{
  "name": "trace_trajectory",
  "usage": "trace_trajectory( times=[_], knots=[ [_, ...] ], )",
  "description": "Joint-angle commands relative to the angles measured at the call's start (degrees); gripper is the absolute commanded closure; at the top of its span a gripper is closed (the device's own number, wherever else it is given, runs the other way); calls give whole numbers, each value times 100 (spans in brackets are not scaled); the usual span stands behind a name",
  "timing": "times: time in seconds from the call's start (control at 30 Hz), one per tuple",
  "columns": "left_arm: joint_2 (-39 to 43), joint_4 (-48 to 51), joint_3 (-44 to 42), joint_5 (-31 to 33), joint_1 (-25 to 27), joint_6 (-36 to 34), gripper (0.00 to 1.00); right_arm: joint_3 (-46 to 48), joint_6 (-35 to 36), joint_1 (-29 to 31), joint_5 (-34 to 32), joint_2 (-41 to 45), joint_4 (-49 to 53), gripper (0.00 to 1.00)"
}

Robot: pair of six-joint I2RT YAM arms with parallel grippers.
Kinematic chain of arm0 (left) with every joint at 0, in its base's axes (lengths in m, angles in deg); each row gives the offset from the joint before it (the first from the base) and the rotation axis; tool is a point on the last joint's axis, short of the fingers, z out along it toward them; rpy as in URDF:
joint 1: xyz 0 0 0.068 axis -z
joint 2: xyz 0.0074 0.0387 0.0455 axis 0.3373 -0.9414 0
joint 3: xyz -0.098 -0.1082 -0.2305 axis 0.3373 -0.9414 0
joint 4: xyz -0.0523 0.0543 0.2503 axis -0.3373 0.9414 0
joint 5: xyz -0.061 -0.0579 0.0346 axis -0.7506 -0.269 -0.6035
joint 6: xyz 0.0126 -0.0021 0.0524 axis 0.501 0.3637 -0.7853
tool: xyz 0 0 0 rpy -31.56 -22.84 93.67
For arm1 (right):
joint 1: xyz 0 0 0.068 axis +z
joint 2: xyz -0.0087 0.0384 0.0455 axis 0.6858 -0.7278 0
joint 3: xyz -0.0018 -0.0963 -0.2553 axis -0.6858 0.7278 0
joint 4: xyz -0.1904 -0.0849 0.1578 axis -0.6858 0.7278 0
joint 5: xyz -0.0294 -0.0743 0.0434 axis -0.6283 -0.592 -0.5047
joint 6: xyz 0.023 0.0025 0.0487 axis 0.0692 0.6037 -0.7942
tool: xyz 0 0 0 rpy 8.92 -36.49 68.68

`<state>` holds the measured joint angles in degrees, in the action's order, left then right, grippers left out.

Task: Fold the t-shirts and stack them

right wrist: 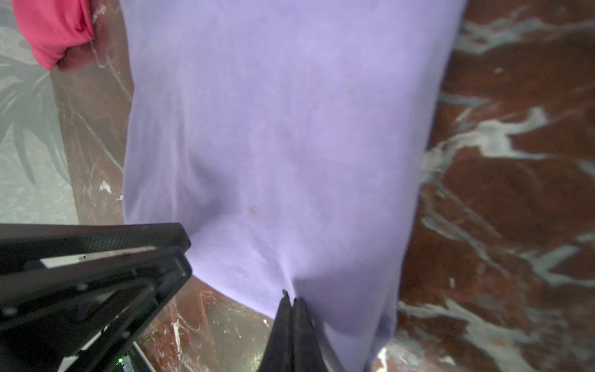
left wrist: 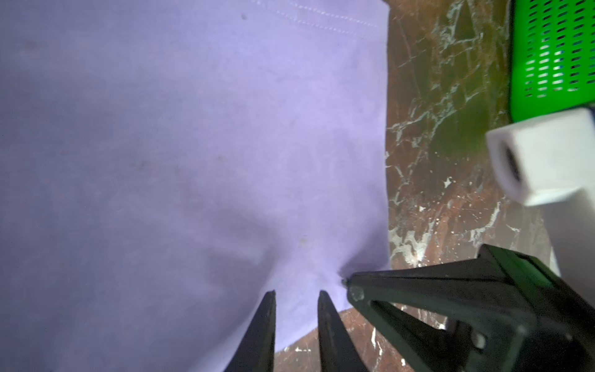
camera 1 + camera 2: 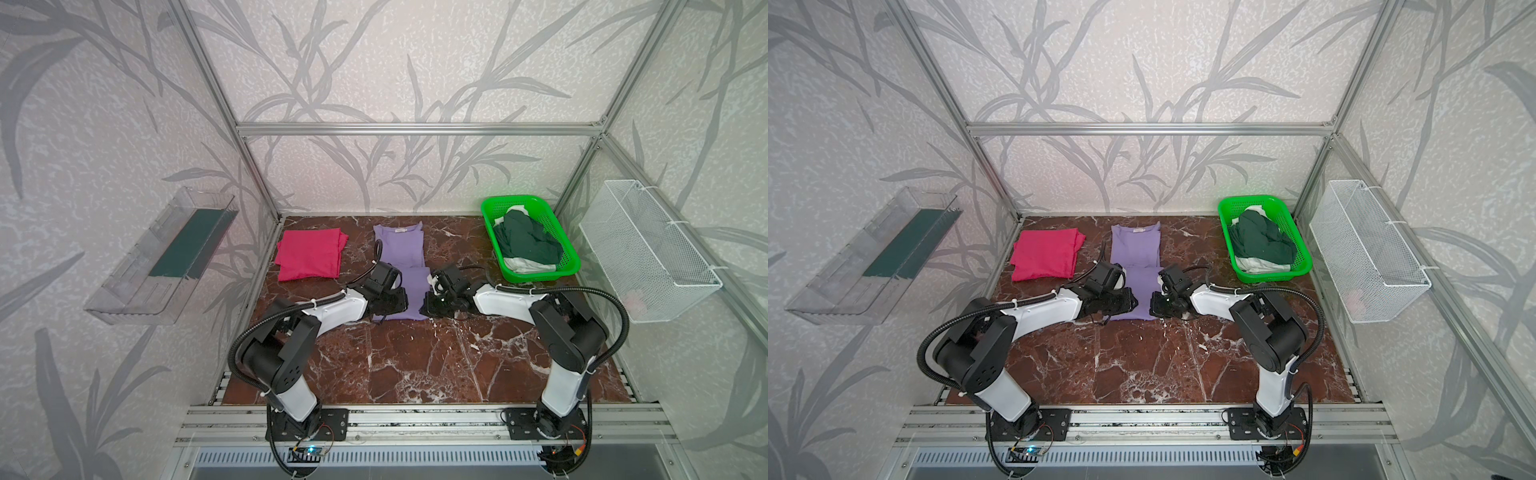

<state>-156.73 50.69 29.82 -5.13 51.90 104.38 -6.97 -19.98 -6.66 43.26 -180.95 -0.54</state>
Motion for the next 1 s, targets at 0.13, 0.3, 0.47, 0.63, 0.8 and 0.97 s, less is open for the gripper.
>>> trace_trajectory(
  times=[0.13, 0.3, 0.47, 0.63, 0.8, 0.97],
  knots=[
    [101, 104, -244, 36, -46, -158, 75, 394, -74, -277, -291, 9, 427, 100],
    [441, 79, -635, 42, -278, -204, 75, 469, -65, -352, -286, -99, 444, 100],
    [703, 248, -970, 73, -470, -346, 75, 433, -65, -354, -242, -192, 502, 100],
    [832, 163, -1375, 168, -629, -383, 75, 433, -48, -359, -243, -168, 572, 100],
    [972, 292, -1574, 312, -690, -389, 75, 492, -5, -346, -171, -83, 540, 100],
    [1633, 719, -1811, 441, -685, -349, 75, 574, 57, -347, -190, 202, 528, 98]
  ],
)
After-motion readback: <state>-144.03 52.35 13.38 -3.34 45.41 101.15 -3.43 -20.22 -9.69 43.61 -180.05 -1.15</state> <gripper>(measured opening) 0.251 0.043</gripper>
